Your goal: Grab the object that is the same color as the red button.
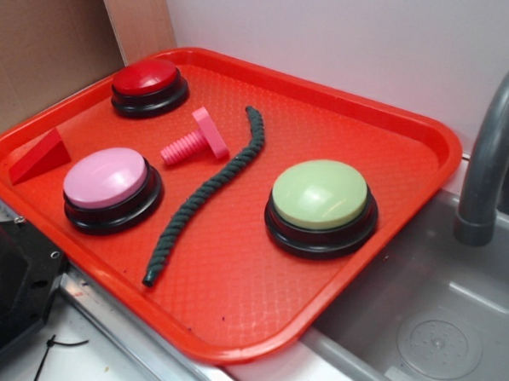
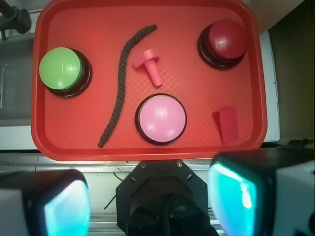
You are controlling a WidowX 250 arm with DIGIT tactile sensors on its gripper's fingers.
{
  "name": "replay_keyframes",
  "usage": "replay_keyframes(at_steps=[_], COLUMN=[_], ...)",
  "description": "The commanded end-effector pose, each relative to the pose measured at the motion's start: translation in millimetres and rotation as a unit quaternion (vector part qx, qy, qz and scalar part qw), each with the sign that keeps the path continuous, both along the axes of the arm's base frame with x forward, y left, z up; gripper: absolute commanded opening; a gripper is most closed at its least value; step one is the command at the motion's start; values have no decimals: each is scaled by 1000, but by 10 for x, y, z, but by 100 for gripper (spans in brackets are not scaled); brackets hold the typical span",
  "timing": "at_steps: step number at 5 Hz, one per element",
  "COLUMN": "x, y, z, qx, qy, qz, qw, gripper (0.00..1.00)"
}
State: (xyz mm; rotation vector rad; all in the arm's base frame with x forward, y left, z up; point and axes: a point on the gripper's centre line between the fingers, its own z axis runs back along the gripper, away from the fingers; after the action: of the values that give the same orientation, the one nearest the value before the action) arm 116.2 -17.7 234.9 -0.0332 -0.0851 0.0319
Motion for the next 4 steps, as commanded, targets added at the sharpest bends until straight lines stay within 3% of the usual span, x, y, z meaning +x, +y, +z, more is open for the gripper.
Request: replay_keyframes(at_steps=[1,3,4], x=[0,51,67], y=[0,299,464], z=[0,-359,-522], qx=[0,1,16], qy=[0,11,5], qz=[0,-42,-49], qw=[1000,999,999], gripper=[100,100,100])
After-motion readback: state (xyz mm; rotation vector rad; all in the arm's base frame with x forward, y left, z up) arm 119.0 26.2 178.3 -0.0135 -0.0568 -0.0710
